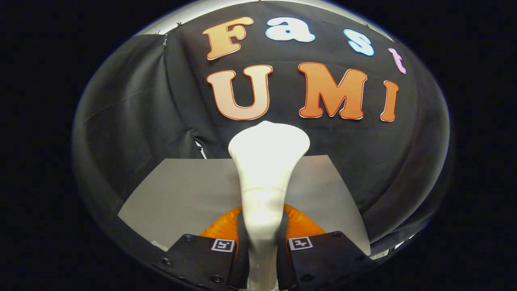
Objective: Iron the clothes twice with a garment steamer, once on the left side and once on the right side.
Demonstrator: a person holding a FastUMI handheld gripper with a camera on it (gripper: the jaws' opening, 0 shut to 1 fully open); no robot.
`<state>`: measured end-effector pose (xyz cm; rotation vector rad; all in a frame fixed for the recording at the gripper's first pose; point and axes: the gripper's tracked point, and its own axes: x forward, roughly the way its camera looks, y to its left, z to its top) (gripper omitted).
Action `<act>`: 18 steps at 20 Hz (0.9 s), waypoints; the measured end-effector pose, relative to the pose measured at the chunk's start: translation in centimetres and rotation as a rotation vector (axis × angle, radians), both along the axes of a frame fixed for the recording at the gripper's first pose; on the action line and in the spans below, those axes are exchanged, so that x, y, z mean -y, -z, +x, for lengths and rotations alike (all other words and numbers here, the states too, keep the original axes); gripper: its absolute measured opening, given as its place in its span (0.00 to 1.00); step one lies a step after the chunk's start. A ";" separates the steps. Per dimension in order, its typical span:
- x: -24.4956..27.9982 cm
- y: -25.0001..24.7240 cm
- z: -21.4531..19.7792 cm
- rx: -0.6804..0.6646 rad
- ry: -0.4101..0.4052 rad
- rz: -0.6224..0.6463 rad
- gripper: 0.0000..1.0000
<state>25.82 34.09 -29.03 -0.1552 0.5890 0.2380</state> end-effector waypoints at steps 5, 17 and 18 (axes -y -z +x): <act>0.1 -3.3 -2.5 0.055 -0.045 0.046 0.35; 5.6 -16.6 -9.4 0.266 -0.085 0.094 0.34; 6.4 -17.6 -10.0 0.285 -0.081 0.096 0.34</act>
